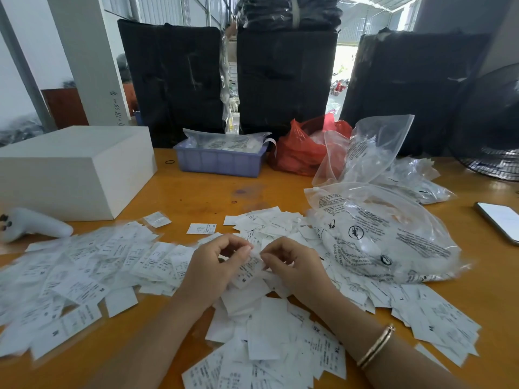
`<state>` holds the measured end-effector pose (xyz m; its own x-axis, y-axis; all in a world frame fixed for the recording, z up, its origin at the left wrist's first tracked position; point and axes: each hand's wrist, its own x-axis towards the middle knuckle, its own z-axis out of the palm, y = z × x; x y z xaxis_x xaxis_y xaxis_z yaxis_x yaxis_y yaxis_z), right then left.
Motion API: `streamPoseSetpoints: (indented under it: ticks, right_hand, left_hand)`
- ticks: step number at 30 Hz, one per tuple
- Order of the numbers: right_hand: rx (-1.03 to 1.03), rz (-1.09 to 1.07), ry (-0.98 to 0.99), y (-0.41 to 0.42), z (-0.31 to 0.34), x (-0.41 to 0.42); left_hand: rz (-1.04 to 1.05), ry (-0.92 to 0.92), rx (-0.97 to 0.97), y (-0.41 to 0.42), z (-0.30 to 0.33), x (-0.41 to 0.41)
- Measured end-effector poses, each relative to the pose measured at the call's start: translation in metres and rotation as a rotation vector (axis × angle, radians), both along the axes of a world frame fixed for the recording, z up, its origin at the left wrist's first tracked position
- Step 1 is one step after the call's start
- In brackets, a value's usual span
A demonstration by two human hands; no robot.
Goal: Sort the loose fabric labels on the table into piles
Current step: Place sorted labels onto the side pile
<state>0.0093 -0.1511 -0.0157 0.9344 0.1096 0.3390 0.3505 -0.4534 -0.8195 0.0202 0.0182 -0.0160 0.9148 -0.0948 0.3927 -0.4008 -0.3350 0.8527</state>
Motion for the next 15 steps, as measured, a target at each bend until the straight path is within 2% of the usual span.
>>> streamPoseSetpoints:
  ticks: [6,12,15]
  right_hand:
    - [0.002,0.037,0.077,0.0013,0.0040,-0.0018]
    - [-0.058,0.051,0.052,0.0016,0.0030,-0.0035]
    - [-0.190,0.050,0.029,0.0023,-0.0012,-0.0033]
  left_hand:
    - [0.022,0.098,-0.169,-0.0016,-0.0005,-0.0005]
    - [0.017,0.105,-0.148,-0.0001,0.0008,-0.0006]
    - [0.088,0.065,-0.128,0.0004,0.0030,-0.0002]
